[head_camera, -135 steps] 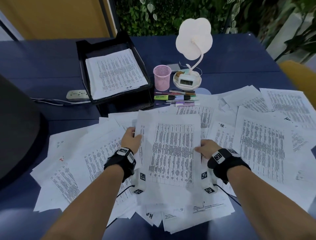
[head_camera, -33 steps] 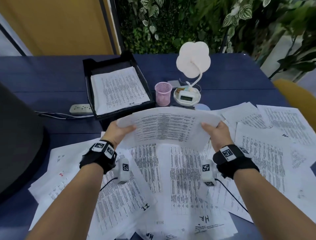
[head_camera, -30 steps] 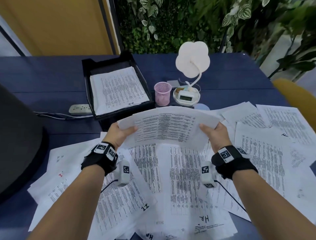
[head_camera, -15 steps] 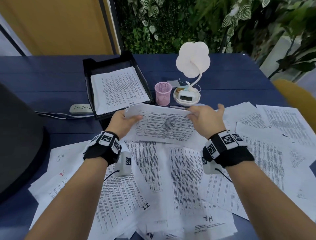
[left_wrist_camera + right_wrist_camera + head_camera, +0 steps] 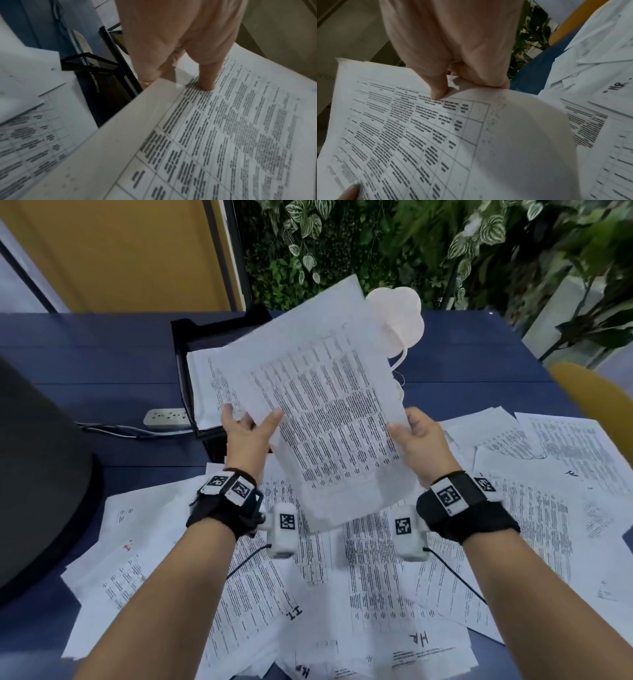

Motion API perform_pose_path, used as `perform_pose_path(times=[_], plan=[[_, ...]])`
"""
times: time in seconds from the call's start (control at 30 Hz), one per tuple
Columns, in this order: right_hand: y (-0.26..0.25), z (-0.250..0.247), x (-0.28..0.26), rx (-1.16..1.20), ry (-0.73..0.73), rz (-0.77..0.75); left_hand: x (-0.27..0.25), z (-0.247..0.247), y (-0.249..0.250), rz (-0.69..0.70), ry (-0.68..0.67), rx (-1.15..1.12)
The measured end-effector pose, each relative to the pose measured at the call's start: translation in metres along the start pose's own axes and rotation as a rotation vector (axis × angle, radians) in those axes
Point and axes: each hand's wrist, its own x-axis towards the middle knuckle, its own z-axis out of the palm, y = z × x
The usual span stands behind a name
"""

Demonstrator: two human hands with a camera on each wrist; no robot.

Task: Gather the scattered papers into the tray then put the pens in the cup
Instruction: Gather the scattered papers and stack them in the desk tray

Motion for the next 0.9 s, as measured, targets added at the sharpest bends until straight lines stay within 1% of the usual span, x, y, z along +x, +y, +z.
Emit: perform_pose_path(times=[0.07, 0.13, 0.27, 0.3, 0.37, 0.5, 0.6, 0.63, 0.77, 0.83, 0.9], plan=[[0.003, 0.004, -0.002, 0.091, -0.009, 0.007, -0.001, 0.003, -0.002, 0.007, -0.043, 0.092], [0.005, 0.006, -0.004, 0.074, -0.018, 0.014, -0.003, 0.005, -0.001, 0.066, -0.049, 0.173], [0.015, 0.007, -0.005, -0.031, -0.021, 0.032, -0.007, 0.007, 0.001, 0.178, -0.013, 0.19], [0.017, 0.008, -0.006, -0.043, -0.013, 0.037, -0.009, 0.008, 0.0, 0.21, -0.017, 0.187], [0.023, 0.012, -0.008, -0.062, 0.011, 0.048, -0.009, 0.008, -0.008, 0.228, -0.036, 0.184], [0.037, 0.015, -0.012, -0.075, 0.035, 0.118, -0.008, 0.003, -0.027, 0.162, -0.077, 0.267], [0.04, 0.014, -0.012, -0.066, 0.058, 0.113, -0.01, -0.001, -0.038, 0.102, -0.175, 0.341], [0.04, 0.014, -0.012, -0.061, 0.062, 0.109, -0.012, -0.002, -0.039, 0.095, -0.188, 0.356], [0.042, 0.014, -0.011, -0.059, 0.053, 0.107, -0.014, 0.002, -0.029, 0.105, -0.187, 0.289], [0.045, 0.012, -0.01, -0.058, 0.015, 0.161, -0.013, 0.003, -0.02, 0.096, -0.16, 0.247], [0.051, 0.011, -0.01, -0.067, -0.045, 0.249, -0.009, 0.001, -0.01, 0.081, -0.138, 0.201]])
